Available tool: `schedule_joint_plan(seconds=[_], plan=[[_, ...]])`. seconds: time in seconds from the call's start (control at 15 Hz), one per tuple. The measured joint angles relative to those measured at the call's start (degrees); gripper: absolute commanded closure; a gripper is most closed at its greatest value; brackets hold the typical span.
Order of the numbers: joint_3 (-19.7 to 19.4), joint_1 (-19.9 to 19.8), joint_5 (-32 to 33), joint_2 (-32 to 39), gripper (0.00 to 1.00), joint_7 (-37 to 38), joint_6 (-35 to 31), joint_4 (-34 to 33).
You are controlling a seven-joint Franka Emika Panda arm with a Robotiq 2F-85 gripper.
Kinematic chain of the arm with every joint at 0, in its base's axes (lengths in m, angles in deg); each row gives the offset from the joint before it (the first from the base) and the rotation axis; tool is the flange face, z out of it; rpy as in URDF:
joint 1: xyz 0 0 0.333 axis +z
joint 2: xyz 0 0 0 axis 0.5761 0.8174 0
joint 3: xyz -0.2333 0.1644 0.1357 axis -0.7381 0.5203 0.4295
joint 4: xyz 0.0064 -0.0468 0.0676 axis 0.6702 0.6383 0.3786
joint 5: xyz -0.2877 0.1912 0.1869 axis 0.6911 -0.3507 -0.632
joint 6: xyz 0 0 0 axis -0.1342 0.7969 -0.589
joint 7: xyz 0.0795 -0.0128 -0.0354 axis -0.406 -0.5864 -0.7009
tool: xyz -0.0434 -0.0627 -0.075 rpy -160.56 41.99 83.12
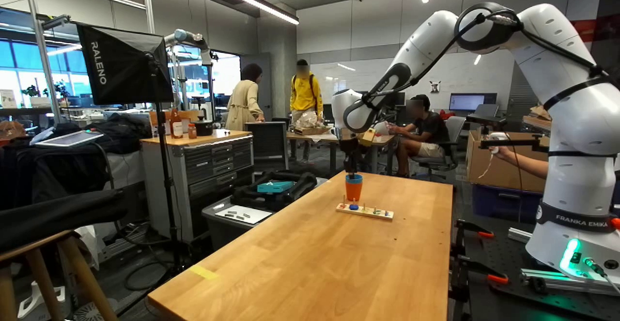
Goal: Put the blue cup in the orange cup
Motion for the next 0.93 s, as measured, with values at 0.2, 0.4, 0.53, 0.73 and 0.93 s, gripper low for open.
schedule_joint_plan(seconds=[0.2,0.4,0.53,0.73,0.93], plan=[[2.11,-1.28,-4.29,-2.01,0.0,-5.58,6.41,-1.63],[3.3,-1.77,-7.2,-6.09,0.0,-10.03,13.68,-2.52],[3.53,-1.77,-8.11,-9.26,0.0,-11.96,17.8,-2.91],[3.73,-1.77,-8.65,-13.68,0.0,-13.6,22.29,-3.25],[3.79,-1.77,-8.67,-15.09,0.0,-13.98,23.29,-3.23]])
